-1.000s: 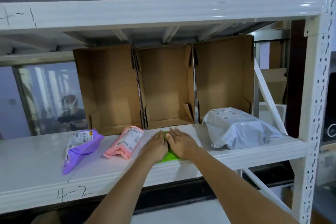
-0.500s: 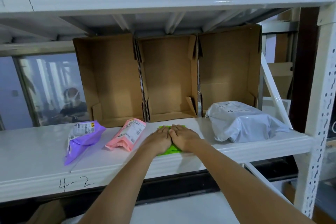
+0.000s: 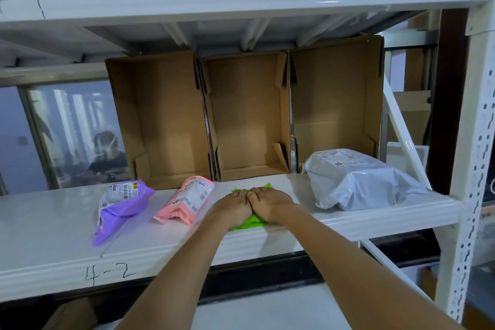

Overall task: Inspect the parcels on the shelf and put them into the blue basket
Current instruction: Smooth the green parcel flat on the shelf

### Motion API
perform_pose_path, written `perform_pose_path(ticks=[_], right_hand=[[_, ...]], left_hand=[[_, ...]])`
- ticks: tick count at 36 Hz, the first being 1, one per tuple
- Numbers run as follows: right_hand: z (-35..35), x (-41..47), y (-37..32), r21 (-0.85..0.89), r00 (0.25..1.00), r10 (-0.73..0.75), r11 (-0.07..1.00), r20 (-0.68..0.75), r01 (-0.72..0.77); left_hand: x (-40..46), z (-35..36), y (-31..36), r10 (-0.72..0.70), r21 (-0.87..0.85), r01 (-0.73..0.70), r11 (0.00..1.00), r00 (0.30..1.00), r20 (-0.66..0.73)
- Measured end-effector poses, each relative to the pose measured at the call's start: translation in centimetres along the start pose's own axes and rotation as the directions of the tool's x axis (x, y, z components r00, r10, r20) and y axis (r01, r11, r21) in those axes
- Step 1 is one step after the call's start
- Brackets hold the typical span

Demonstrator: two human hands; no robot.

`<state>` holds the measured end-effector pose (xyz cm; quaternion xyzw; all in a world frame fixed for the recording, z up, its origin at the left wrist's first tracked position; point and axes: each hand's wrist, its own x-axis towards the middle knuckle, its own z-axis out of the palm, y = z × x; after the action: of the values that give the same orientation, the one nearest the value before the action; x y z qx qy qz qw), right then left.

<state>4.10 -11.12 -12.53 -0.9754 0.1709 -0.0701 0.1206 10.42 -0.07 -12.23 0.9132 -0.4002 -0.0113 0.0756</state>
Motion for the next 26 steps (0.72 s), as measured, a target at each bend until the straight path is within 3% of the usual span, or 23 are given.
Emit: perform_pose_path(ticks=[5, 13, 26], right_hand=[[0.1, -0.4, -0.2, 0.067, 0.999, 0.036, 0.997, -0.017, -0.035], [0.6, 0.0, 0.1, -0.015, 0.993, 0.106, 0.994, -0.049, -0.107], [-0.3, -1.3, 0.0, 0.01, 0.997, 0.065, 0.998, -0.036, -0.065]], left_hand=[[-0.4, 0.0, 0.3, -0.001, -0.013, 0.001, 1.0, 1.0, -0.025], [-0.4, -0.1, 0.4, -0.058, -0.01, 0.058, 0.998, 0.998, -0.027], [-0.6, 0.3, 0.4, -0.081, -0.064, 0.078, 0.995, 0.995, -0.053]])
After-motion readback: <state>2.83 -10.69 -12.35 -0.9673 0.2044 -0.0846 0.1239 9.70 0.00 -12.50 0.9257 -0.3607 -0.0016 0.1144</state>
